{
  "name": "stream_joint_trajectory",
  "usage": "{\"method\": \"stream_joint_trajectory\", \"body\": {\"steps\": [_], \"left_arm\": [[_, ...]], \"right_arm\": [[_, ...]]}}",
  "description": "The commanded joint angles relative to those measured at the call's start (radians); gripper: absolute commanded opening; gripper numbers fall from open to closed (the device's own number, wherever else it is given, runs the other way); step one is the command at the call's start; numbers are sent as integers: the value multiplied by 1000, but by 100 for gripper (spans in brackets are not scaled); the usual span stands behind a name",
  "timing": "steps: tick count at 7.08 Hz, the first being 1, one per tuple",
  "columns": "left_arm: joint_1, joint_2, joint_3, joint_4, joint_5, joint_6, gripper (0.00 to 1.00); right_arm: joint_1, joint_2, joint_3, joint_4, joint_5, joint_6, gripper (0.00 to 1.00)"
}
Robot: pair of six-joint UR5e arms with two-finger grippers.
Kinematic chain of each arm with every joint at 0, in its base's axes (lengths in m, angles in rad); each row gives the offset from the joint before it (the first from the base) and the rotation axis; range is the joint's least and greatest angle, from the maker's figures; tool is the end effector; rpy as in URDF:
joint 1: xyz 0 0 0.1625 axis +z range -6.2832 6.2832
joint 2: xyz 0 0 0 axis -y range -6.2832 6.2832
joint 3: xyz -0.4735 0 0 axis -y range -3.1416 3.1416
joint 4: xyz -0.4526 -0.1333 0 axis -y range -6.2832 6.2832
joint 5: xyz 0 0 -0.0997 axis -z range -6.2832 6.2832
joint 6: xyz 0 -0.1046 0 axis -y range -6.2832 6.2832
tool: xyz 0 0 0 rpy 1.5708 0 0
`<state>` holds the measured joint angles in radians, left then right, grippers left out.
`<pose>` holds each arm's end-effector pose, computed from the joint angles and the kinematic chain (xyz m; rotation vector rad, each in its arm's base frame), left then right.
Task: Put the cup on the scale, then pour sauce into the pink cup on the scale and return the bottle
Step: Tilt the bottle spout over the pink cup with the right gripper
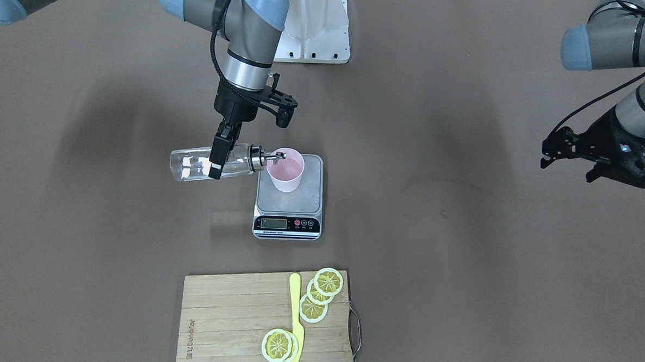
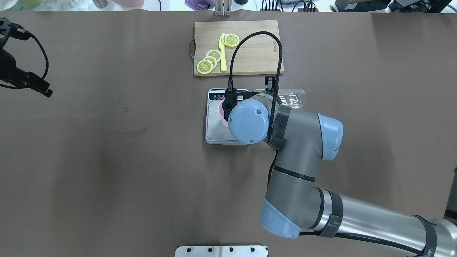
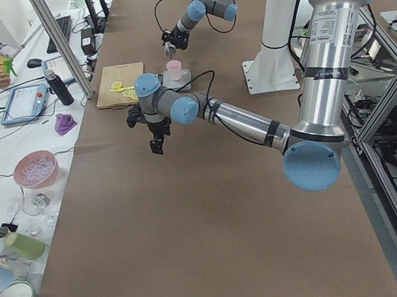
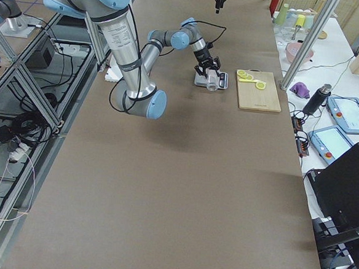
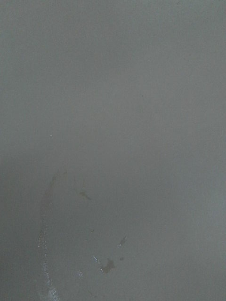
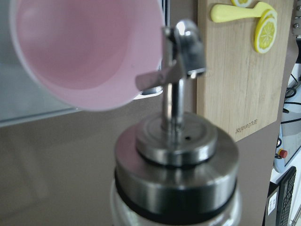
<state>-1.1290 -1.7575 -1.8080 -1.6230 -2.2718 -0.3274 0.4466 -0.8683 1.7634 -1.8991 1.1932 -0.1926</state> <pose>0.2080 -0.5938 0.4670 0.1654 0.8102 0.2746 -0.5800 -0.4683 0.1992 0.7057 0.0814 -1.1580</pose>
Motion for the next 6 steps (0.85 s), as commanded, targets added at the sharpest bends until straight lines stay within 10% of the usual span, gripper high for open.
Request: {"method": "stream_joint_trajectory", "body": {"steps": [1, 6], "left_arm": [[1, 1, -1, 0, 0, -1, 99], [0, 3, -4, 0, 2, -1, 99]], "right_arm": [[3, 8, -2, -38, -23, -42, 0], [3, 66, -15, -184, -72, -146, 0]]}}
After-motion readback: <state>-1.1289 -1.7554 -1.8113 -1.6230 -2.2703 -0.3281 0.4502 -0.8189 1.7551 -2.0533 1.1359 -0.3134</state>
